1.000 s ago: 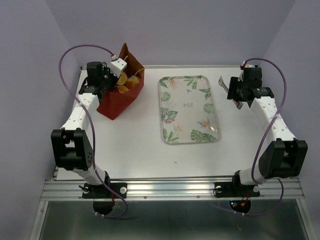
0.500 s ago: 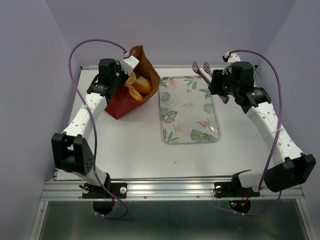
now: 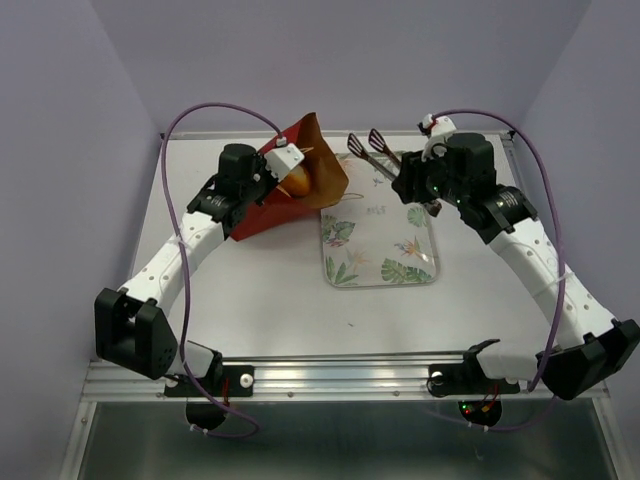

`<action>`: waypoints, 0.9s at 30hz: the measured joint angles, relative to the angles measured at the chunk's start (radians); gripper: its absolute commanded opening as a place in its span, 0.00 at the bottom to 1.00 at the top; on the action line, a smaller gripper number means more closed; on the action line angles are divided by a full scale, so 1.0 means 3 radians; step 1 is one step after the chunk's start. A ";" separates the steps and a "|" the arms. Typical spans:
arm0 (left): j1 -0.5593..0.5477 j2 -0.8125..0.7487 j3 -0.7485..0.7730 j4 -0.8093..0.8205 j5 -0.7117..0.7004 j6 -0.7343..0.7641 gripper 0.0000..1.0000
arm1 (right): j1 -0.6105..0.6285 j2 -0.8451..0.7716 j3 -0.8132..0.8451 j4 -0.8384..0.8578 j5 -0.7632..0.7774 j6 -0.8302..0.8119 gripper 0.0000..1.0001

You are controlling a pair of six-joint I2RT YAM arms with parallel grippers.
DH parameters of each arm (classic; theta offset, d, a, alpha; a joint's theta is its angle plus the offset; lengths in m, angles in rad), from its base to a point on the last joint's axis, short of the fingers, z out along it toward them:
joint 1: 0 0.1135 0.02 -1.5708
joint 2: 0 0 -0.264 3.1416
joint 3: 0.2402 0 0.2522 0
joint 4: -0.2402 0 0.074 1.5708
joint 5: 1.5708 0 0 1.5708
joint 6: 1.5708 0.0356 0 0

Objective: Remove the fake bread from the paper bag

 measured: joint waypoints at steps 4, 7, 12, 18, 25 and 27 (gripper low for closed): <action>-0.0056 0.0000 -0.0011 0.0004 -0.0076 -0.0191 0.00 | 0.0273 -0.0079 -0.0116 -0.0003 -0.0184 -0.0099 0.55; -0.0079 0.0003 0.0047 -0.0064 -0.0141 -0.0407 0.00 | 0.0402 -0.0128 -0.0223 -0.0013 -0.0308 -0.0142 0.55; -0.0085 -0.0032 0.0125 -0.0058 -0.0198 -0.0465 0.00 | 0.0486 -0.0123 -0.0278 -0.0010 -0.0385 -0.0179 0.55; -0.0083 -0.0367 -0.0150 -0.0010 -0.0150 -0.0106 0.00 | 0.0506 -0.0109 -0.0476 0.0085 -0.0432 -0.0196 0.55; -0.0081 -0.0785 -0.0481 0.0001 0.0046 -0.0027 0.00 | 0.0740 0.0116 -0.0534 0.0329 -0.0509 -0.0170 0.55; -0.0083 -0.0802 -0.0552 0.0058 0.0083 -0.0042 0.00 | 0.0807 0.0189 -0.0535 0.0439 -0.0525 -0.0149 0.55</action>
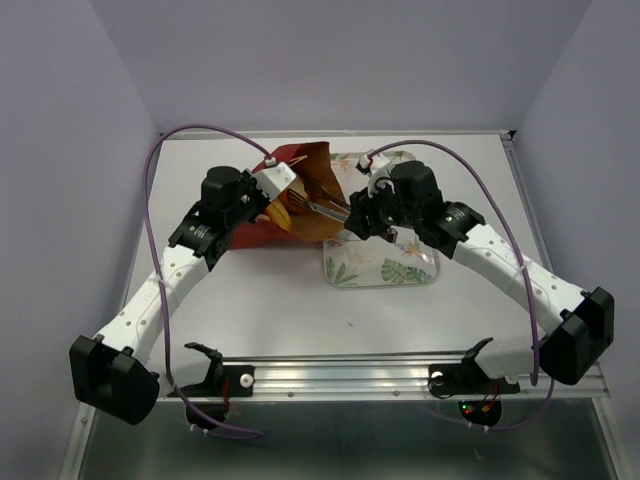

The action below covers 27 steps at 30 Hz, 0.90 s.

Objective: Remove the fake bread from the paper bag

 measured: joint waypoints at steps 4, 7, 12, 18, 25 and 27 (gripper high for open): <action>0.0000 0.0009 -0.0029 0.0052 0.0020 -0.0075 0.00 | 0.0094 0.0159 -0.0067 0.0252 -0.0008 0.0056 0.55; 0.0004 0.0010 -0.0029 0.0106 0.0043 -0.0146 0.00 | 0.0113 0.0384 -0.0090 0.0470 0.0051 0.0095 0.55; 0.0004 0.0010 -0.0028 0.0108 0.0070 -0.0228 0.00 | 0.0114 0.0811 -0.0080 0.0713 0.0267 0.0090 0.57; 0.0004 0.0010 -0.0025 0.0108 0.0079 -0.0239 0.00 | 0.0114 0.1044 -0.0022 0.0852 0.0593 0.0010 0.57; 0.0005 0.0010 -0.0025 0.0108 0.0146 -0.0224 0.00 | 0.0114 0.1233 0.0226 0.1175 0.0684 -0.0149 0.57; 0.0005 0.0010 -0.0025 0.0108 0.0167 -0.0219 0.00 | 0.0114 0.1317 0.0294 0.1235 0.0684 -0.0200 0.58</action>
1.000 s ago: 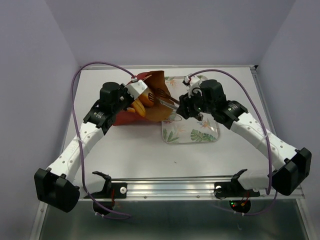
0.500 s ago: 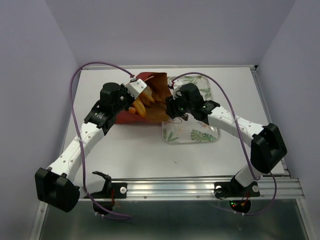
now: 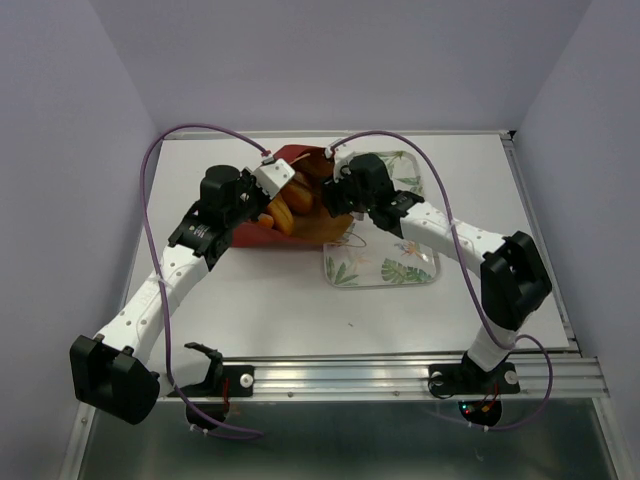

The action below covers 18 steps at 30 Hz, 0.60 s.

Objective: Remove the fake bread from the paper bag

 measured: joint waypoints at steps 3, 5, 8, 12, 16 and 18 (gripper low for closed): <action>0.0000 0.0000 0.0000 0.0005 0.0001 0.0027 0.00 | 0.0000 0.0113 0.0104 0.0025 -0.0033 -0.0134 0.58; 0.0000 0.0000 0.0000 0.0013 0.0000 0.0047 0.00 | 0.0000 0.0234 0.0229 0.0036 -0.0062 -0.0225 0.58; 0.0000 0.0000 0.0000 0.0018 -0.0001 0.0074 0.00 | 0.0000 0.0348 0.0357 0.0032 -0.0120 -0.0341 0.58; 0.0001 0.0004 0.0005 0.0022 -0.0010 0.0107 0.00 | -0.0001 0.0460 0.0504 -0.0014 -0.0219 -0.0423 0.59; 0.0000 0.0025 0.0017 0.0027 -0.0005 0.0128 0.00 | 0.0000 0.0546 0.0556 -0.0032 -0.0304 -0.0441 0.57; 0.0001 0.0039 0.0031 0.0032 -0.0003 0.0136 0.00 | 0.0000 0.0580 0.0573 -0.0042 -0.0338 -0.0446 0.51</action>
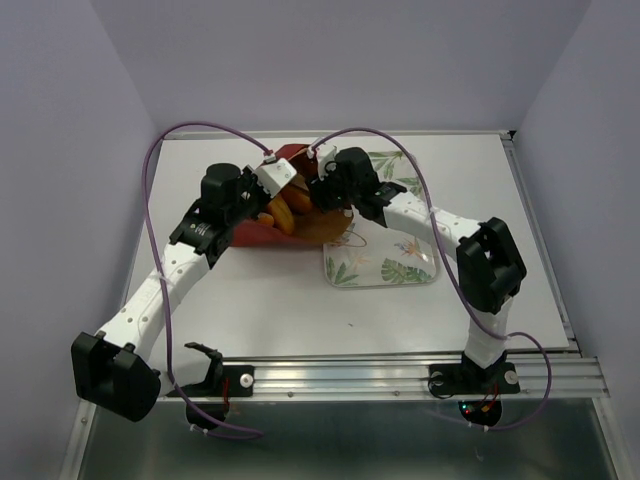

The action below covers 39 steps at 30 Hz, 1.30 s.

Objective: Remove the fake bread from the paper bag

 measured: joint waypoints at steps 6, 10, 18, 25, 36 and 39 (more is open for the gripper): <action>0.0000 0.0011 0.0006 0.0013 -0.0010 0.0023 0.00 | -0.0006 0.0042 0.0004 -0.0084 -0.0076 0.0020 0.33; -0.0001 0.0019 0.0006 0.0052 -0.0075 0.0020 0.00 | -0.0006 0.0038 0.0004 -0.0100 -0.0083 0.0080 0.28; 0.0000 0.0305 0.0228 0.0249 -0.0556 -0.0058 0.00 | -0.0006 -0.0273 -0.0047 -0.0340 -0.0198 0.0275 0.22; -0.0001 0.0440 0.0337 0.0362 -0.0687 -0.0066 0.00 | -0.0003 -0.0904 -0.0164 -0.0501 -0.0266 0.0427 0.21; -0.0001 0.0439 0.0337 0.0385 -0.0724 -0.0005 0.00 | 0.0000 -0.1157 -0.0179 -0.1016 0.0192 0.0468 0.21; 0.0000 0.0437 0.0326 0.0392 -0.0734 0.0085 0.00 | -0.0004 -0.1385 -0.0228 -0.1169 0.0449 0.0469 0.21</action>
